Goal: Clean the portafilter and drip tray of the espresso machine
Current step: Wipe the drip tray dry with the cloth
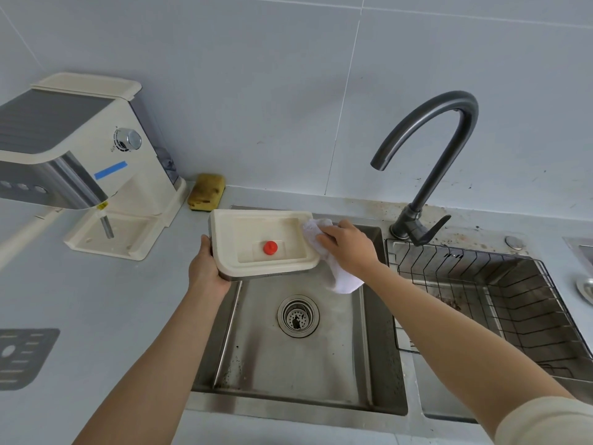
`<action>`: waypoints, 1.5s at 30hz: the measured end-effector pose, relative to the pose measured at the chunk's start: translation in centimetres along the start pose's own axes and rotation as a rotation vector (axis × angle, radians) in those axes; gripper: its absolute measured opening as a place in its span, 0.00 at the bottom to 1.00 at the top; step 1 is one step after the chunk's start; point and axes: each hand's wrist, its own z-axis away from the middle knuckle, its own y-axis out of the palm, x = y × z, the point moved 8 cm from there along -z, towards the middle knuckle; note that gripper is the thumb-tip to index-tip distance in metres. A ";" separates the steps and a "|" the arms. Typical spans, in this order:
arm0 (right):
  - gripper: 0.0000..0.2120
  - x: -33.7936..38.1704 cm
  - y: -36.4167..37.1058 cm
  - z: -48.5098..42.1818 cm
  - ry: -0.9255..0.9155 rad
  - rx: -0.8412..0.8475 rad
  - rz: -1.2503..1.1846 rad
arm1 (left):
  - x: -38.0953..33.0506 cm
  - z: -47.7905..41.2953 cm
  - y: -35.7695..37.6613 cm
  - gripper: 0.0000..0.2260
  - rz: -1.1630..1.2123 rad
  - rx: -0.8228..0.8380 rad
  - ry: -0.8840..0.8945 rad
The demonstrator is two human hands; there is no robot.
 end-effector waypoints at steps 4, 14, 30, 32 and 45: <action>0.17 0.7 -1.5 -0.8 0.089 -0.063 -0.311 | 0.0 0.2 0.6 0.12 -0.036 0.024 0.018; 0.18 3.2 0.7 -1.1 0.172 -0.030 -0.376 | 1.3 1.3 2.6 0.13 -0.071 0.017 0.021; 0.21 8.0 2.1 -1.4 -0.055 0.042 -0.354 | -0.7 0.6 3.6 0.14 -0.305 0.054 0.129; 0.22 8.4 2.4 -1.0 -0.112 0.075 -0.338 | -0.3 0.6 3.2 0.13 -0.313 0.041 0.097; 0.15 8.6 3.4 0.1 -0.280 0.378 -0.026 | 0.0 0.0 2.8 0.13 -0.334 0.035 0.110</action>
